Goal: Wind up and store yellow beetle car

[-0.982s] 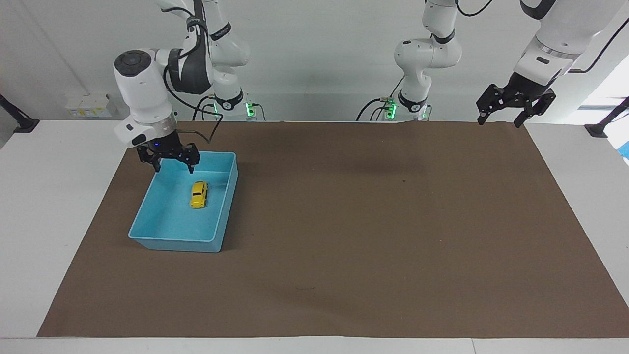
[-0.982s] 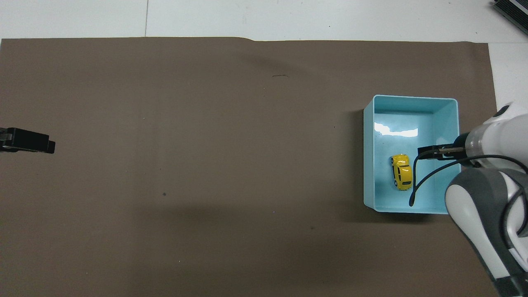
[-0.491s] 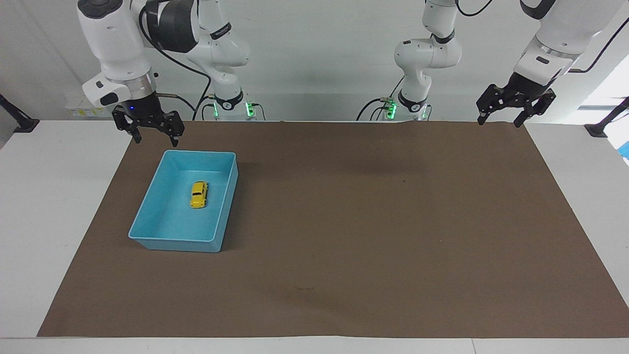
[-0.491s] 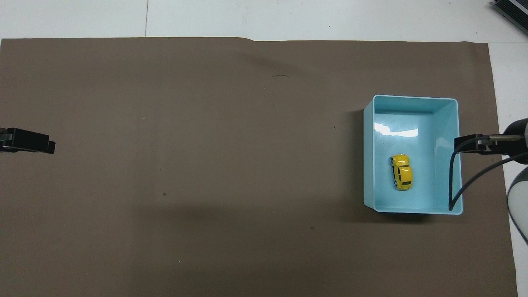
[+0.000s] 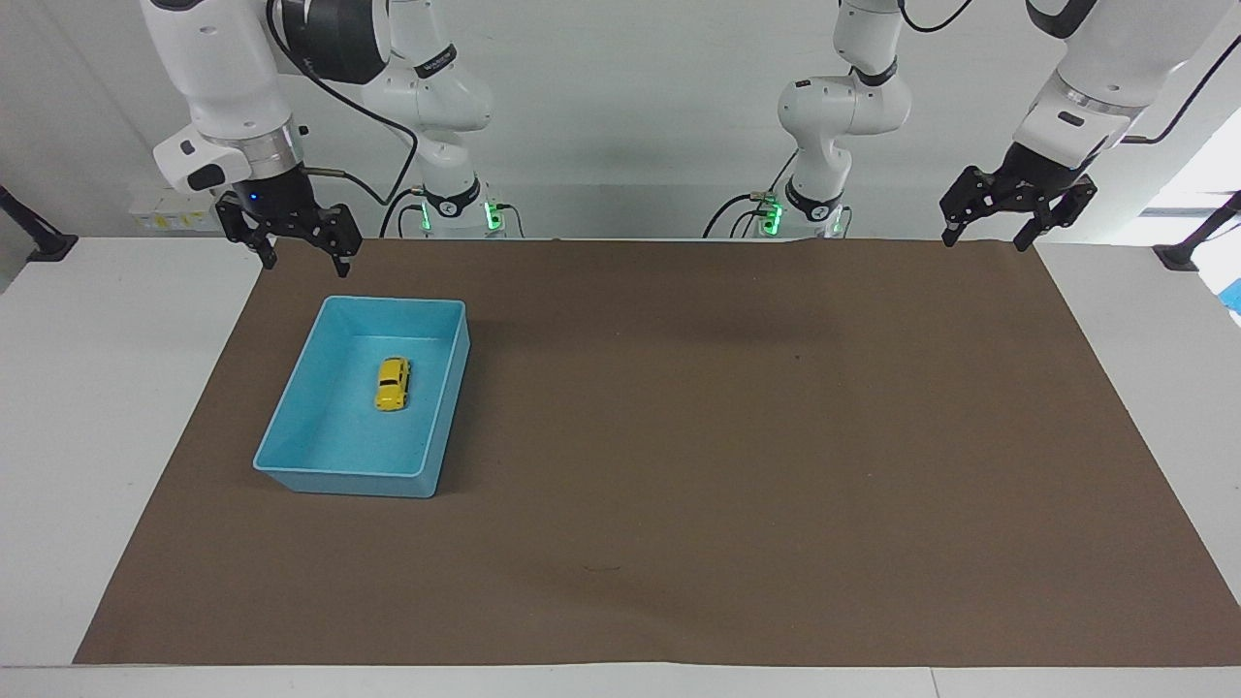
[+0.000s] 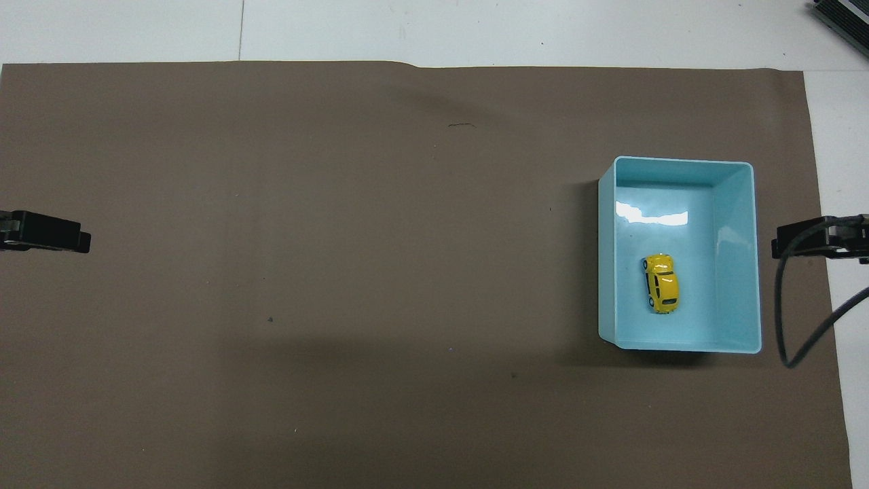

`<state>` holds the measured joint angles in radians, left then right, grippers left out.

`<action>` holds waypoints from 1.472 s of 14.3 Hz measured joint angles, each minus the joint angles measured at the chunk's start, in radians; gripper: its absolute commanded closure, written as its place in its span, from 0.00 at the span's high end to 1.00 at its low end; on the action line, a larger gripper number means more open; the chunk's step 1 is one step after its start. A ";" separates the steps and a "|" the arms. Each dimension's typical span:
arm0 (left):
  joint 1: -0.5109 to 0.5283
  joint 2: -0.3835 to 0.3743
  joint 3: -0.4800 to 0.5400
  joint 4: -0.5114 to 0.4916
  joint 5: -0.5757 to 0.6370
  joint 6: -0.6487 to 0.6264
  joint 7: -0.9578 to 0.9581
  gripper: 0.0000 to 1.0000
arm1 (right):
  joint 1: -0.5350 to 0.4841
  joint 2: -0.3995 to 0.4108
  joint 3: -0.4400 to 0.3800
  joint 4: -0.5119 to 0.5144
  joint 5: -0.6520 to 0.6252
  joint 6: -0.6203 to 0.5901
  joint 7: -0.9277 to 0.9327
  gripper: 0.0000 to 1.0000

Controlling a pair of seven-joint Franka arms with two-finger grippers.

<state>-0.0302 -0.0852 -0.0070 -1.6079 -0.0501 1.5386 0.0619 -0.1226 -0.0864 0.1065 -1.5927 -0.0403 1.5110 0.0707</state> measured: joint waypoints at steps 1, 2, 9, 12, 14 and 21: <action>0.000 0.000 0.000 0.000 0.000 0.000 0.000 1.00 | 0.005 0.005 0.001 0.005 0.001 0.000 0.000 1.00; 0.000 0.000 0.000 0.000 0.000 0.000 0.000 1.00 | 0.012 0.010 0.002 0.005 0.001 0.001 0.000 1.00; 0.000 0.000 0.000 0.000 0.000 0.000 0.000 1.00 | 0.025 0.020 0.002 0.005 0.001 0.000 0.001 1.00; 0.000 0.000 0.000 0.000 0.000 0.000 0.000 1.00 | 0.021 0.020 0.002 0.005 0.001 -0.001 0.002 1.00; 0.000 0.000 0.000 0.000 0.000 0.000 0.000 1.00 | 0.020 0.020 0.002 0.005 0.001 -0.001 0.002 1.00; 0.000 0.000 0.000 0.000 0.000 0.000 0.000 1.00 | 0.021 0.020 0.002 0.004 0.001 -0.001 0.002 1.00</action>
<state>-0.0302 -0.0852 -0.0069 -1.6079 -0.0501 1.5382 0.0619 -0.1015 -0.0665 0.1082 -1.5890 -0.0390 1.5098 0.0723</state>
